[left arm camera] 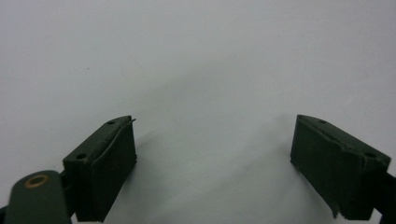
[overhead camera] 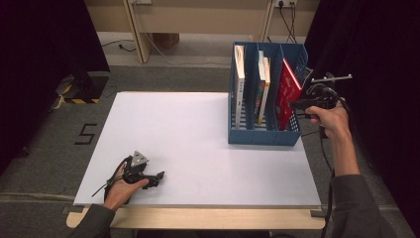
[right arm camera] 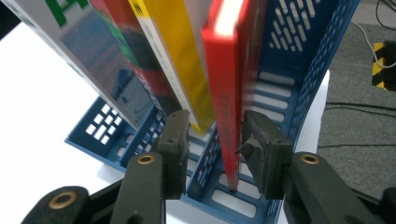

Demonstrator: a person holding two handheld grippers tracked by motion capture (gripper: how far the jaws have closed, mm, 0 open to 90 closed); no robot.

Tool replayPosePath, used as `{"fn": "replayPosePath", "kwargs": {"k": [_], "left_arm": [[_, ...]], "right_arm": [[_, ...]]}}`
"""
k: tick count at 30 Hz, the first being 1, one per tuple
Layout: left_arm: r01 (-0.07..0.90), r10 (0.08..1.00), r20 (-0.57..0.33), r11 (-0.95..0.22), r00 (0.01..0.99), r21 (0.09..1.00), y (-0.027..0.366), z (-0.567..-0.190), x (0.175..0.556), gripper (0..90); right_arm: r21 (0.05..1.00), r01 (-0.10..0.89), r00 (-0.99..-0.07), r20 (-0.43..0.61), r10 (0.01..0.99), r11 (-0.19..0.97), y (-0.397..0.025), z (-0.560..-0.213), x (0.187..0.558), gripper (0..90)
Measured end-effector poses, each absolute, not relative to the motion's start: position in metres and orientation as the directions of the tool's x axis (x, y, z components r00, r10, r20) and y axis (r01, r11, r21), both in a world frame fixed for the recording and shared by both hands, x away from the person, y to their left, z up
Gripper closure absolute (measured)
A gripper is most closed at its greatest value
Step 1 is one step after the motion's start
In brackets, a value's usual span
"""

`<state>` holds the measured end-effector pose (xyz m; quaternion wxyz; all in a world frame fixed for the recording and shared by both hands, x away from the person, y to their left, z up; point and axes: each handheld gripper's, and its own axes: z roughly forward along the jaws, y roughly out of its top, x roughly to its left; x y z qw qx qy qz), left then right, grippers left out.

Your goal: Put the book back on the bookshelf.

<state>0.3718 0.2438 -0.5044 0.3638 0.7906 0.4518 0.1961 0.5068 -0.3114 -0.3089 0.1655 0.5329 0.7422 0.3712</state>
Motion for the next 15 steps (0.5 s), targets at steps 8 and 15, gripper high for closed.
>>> {"fn": "replayPosePath", "kwargs": {"k": [8, 15], "left_arm": [[0.572, 0.857, -0.019, -0.327, 0.515, 0.752, 0.244, -0.504, 0.372, 13.0], [0.572, 0.857, -0.020, -0.326, 0.515, 0.753, 0.244, -0.504, 0.372, 13.0]], "right_arm": [[0.729, 0.671, -0.359, 0.161, 0.920, 0.134, -0.313, -0.330, 0.513, 75.0], [0.736, 0.661, -0.360, 0.140, 0.922, 0.147, -0.304, -0.335, 0.527, 74.1]]}}
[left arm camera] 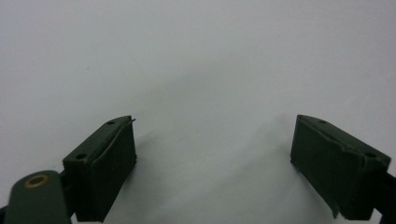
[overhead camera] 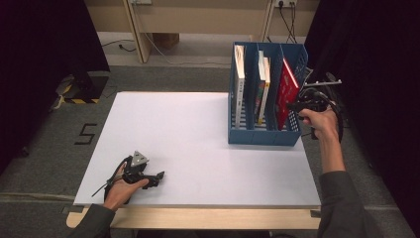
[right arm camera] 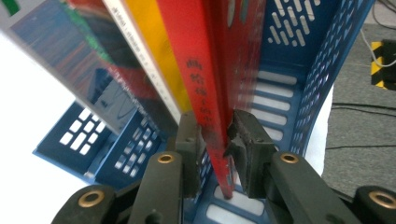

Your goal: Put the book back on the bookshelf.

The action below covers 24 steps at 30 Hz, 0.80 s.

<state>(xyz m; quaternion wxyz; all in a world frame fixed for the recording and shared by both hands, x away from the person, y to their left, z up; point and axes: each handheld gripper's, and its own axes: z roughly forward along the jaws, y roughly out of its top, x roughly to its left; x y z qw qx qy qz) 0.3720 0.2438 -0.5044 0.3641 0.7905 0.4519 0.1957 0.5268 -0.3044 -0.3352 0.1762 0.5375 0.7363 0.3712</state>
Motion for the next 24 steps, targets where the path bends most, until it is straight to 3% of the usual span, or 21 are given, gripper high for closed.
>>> {"fn": "replayPosePath", "kwargs": {"k": [16, 24], "left_arm": [[0.572, 0.857, -0.020, -0.327, 0.515, 0.752, 0.244, -0.504, 0.372, 12.9], [0.572, 0.857, -0.020, -0.327, 0.516, 0.752, 0.244, -0.504, 0.372, 12.9]], "right_arm": [[0.727, 0.672, -0.329, 0.122, 0.936, 0.142, -0.293, -0.334, 0.555, 73.1], [0.723, 0.676, -0.345, 0.141, 0.928, 0.141, -0.292, -0.336, 0.550, 59.9]]}}
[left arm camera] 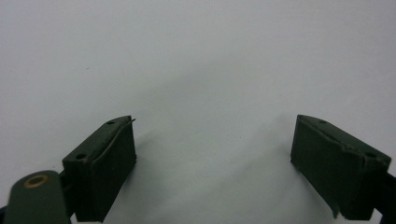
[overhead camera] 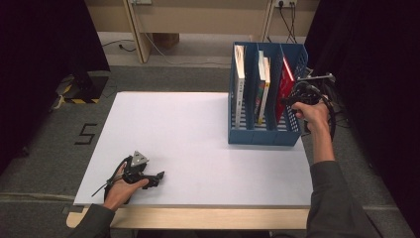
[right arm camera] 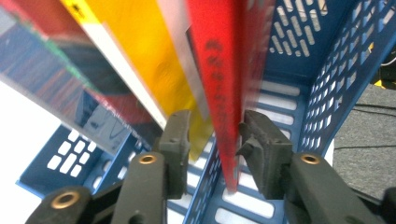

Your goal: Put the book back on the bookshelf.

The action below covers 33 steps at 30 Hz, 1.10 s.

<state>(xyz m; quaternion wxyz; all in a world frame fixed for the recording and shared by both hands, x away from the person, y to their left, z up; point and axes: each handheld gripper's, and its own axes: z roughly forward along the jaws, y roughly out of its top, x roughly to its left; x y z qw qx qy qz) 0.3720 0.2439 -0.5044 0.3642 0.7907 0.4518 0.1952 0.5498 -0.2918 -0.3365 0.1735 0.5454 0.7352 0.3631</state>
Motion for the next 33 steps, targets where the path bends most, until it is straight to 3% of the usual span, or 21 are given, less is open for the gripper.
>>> {"fn": "replayPosePath", "kwargs": {"k": [14, 33], "left_arm": [[0.572, 0.857, -0.020, -0.327, 0.516, 0.752, 0.244, -0.504, 0.372, 12.9], [0.572, 0.857, -0.020, -0.327, 0.516, 0.752, 0.244, -0.504, 0.372, 12.9]], "right_arm": [[0.742, 0.656, -0.366, 0.149, 0.919, 0.141, -0.290, -0.335, 0.512, 39.9], [0.765, 0.620, -0.416, 0.134, 0.900, 0.173, -0.268, -0.341, 0.471, 29.7]]}}
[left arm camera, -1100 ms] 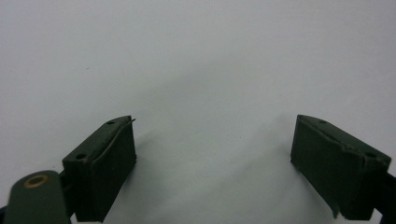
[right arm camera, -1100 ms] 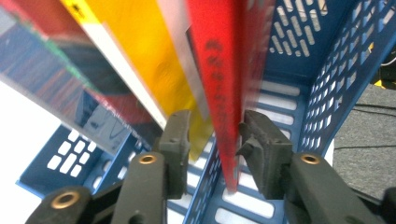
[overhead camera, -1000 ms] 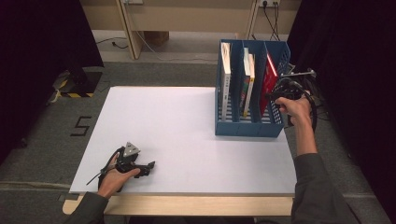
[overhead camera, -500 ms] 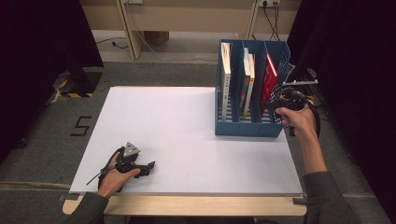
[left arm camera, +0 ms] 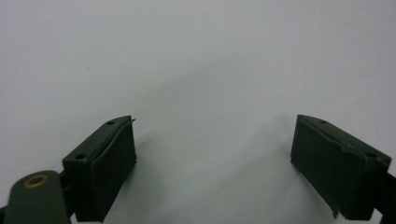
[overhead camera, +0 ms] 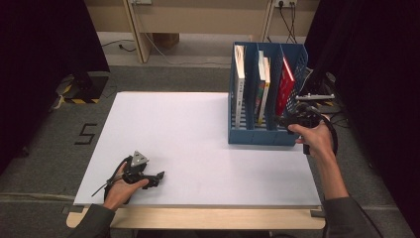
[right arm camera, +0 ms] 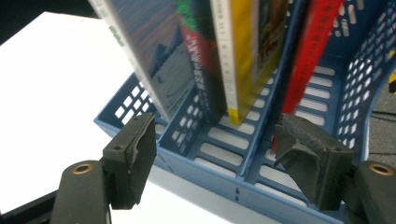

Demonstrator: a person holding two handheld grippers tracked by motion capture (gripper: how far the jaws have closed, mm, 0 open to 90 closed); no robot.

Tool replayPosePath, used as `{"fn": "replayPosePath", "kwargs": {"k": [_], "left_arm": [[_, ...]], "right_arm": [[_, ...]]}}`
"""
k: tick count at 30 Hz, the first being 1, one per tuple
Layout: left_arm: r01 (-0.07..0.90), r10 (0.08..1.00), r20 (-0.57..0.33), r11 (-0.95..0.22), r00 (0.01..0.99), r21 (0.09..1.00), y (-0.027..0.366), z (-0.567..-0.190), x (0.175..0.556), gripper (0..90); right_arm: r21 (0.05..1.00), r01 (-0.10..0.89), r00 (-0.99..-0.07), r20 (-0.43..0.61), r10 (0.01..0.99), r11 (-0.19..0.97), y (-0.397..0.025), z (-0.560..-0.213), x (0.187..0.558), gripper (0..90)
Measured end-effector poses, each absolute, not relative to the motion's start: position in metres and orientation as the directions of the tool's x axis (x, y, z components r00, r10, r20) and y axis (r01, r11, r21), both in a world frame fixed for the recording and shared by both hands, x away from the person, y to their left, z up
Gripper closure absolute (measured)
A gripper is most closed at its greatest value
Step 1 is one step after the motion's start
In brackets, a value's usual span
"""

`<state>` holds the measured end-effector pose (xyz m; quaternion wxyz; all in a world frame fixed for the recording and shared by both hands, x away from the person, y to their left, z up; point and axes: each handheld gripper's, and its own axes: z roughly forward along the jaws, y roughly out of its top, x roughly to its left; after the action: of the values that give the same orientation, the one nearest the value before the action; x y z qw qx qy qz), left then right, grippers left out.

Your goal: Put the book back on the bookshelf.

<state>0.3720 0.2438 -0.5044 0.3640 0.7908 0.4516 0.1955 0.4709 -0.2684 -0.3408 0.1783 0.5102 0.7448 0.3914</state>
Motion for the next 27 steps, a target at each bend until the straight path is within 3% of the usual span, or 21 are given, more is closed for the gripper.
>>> {"fn": "replayPosePath", "kwargs": {"k": [24, 27], "left_arm": [[0.571, 0.857, -0.020, -0.326, 0.516, 0.753, 0.244, -0.505, 0.372, 12.8], [0.571, 0.857, -0.020, -0.326, 0.515, 0.754, 0.244, -0.505, 0.372, 12.9]], "right_arm": [[0.764, 0.594, -0.507, 0.114, 0.855, 0.251, -0.226, -0.373, 0.428, 17.8], [0.763, 0.600, -0.522, 0.147, 0.840, 0.240, -0.221, -0.380, 0.423, 18.1]]}}
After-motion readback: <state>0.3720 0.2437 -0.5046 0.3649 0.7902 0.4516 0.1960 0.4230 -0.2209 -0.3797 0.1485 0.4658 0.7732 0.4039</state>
